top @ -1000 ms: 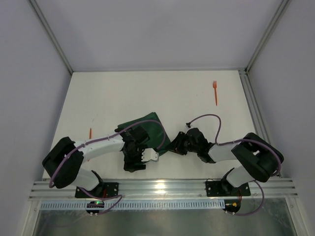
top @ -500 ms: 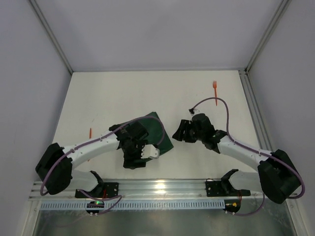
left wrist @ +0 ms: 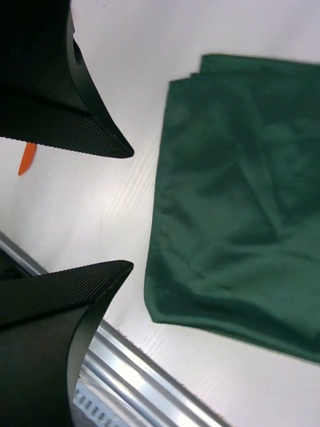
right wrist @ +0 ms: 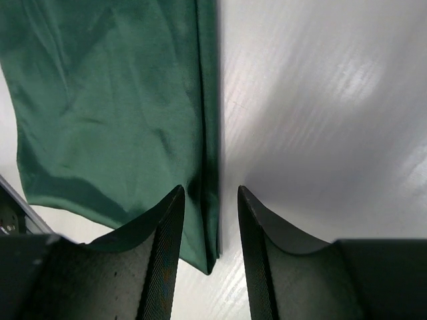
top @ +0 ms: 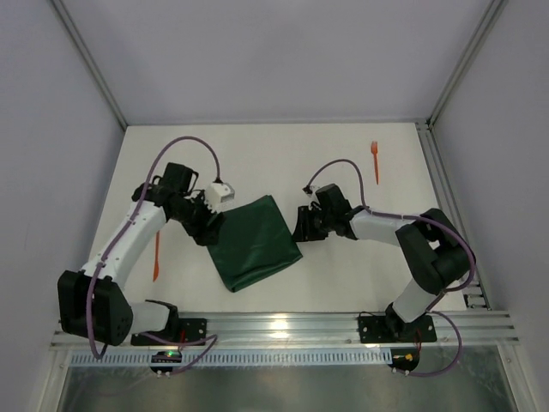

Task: Fold the napkin into a case and place the utensils inside
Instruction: Rotate the lower triangle-folded napkin at the center of the board.

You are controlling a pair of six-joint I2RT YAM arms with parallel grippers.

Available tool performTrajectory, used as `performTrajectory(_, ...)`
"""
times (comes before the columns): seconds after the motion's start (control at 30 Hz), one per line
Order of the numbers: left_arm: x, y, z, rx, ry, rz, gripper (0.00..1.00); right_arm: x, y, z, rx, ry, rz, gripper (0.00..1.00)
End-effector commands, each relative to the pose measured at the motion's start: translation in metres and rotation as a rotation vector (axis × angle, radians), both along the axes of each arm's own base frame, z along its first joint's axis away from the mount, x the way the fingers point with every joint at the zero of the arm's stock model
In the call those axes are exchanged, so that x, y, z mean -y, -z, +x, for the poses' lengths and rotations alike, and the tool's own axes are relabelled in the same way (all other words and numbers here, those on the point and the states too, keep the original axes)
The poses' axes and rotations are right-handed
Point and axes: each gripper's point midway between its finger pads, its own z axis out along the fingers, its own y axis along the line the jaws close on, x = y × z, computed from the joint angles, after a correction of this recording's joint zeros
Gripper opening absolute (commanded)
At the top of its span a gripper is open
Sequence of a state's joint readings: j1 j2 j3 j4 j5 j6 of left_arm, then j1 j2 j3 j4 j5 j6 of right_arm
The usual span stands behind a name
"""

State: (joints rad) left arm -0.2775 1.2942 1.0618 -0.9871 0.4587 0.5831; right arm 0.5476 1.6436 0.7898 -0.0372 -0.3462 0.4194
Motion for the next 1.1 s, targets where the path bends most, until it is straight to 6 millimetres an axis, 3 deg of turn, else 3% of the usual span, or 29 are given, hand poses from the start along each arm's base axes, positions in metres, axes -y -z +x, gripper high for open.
performTrajectory(0.0, -0.022, 0.005, 0.037, -0.007, -0.266, -0.039, 0.63, -0.019, -0.010, 0.001, 0.042, -0.061, 0.102, 0.41)
performTrajectory(0.17, -0.064, 0.040, 0.067, -0.071, -0.476, 0.014, 0.57, -0.016, -0.012, -0.003, 0.064, -0.065, 0.106, 0.37)
performTrajectory(0.33, -0.072, 0.076, 0.079, -0.130, -0.541, 0.066, 0.59, -0.017, -0.004, -0.005, 0.041, -0.070, 0.092, 0.33)
performTrajectory(0.4, -0.073, 0.086, 0.082, -0.149, -0.553, 0.078, 0.60, -0.016, 0.003, -0.009, 0.027, -0.069, 0.081, 0.27)
performTrajectory(0.57, -0.072, 0.088, 0.091, -0.134, -0.565, 0.064, 0.61, -0.007, 0.016, -0.027, -0.010, -0.046, 0.075, 0.06)
performTrajectory(0.7, -0.065, 0.080, 0.090, -0.122, -0.535, 0.029, 0.62, 0.001, 0.021, -0.047, -0.043, -0.010, 0.094, 0.04)
performTrajectory(0.87, -0.065, 0.073, 0.087, -0.108, -0.508, 0.027, 0.64, 0.009, 0.022, -0.083, -0.079, -0.009, 0.098, 0.04)
performTrajectory(0.93, -0.065, 0.074, 0.086, -0.109, -0.501, 0.026, 0.64, 0.005, 0.013, -0.094, -0.073, -0.024, 0.121, 0.07)
performTrajectory(0.97, -0.064, 0.076, 0.085, -0.122, -0.500, 0.023, 0.64, 0.007, 0.014, -0.102, -0.102, -0.020, 0.119, 0.12)
performTrajectory(1.0, -0.063, 0.078, 0.086, -0.128, -0.500, 0.020, 0.64, 0.005, 0.007, -0.105, -0.097, -0.034, 0.133, 0.28)
performTrajectory(1.07, -0.058, 0.082, 0.087, -0.160, -0.496, 0.002, 0.64, 0.010, 0.000, -0.107, -0.095, -0.051, 0.096, 0.40)
